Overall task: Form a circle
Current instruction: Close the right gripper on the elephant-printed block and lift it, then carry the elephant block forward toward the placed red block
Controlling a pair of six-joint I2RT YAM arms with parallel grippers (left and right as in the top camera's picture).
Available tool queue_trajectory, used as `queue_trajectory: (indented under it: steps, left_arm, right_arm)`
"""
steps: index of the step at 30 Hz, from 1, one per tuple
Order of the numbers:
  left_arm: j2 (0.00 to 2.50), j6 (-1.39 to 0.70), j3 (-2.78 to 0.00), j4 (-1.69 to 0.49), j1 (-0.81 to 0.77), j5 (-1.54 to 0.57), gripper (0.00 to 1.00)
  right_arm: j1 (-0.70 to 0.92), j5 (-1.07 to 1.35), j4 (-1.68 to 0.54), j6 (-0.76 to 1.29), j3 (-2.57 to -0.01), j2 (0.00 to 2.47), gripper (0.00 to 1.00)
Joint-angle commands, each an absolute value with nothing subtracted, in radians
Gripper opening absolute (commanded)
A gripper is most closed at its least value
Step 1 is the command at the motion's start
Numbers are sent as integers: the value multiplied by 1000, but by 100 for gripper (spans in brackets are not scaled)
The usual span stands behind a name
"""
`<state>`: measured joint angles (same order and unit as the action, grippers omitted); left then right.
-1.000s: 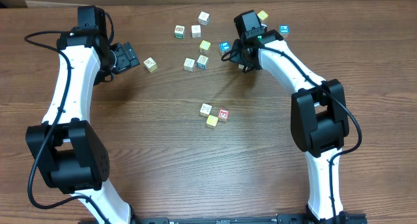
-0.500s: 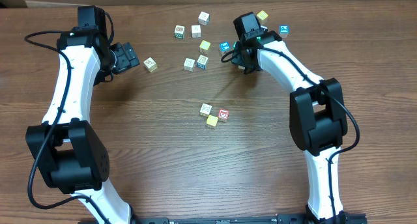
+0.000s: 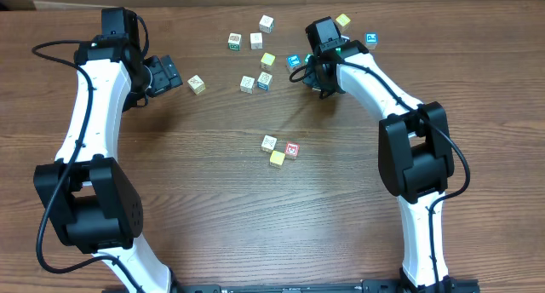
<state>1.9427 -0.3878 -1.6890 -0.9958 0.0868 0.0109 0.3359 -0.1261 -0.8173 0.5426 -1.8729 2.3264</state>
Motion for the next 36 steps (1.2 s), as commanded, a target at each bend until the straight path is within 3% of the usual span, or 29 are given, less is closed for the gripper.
queue_trajectory:
  steps: [1, 17, 36]
  left_arm:
    - [1950, -397, -1705, -993, 84, 4, 100]
    - [1950, -397, -1705, -993, 84, 4, 100]
    - [1950, -397, -1705, -993, 84, 4, 100]
  right_arm:
    - [307, -33, -875, 541, -1909, 2299, 19]
    - [307, 201, -1084, 515, -1917, 2163, 24]
    - [487, -35, -1085, 515, -1835, 2167, 38]
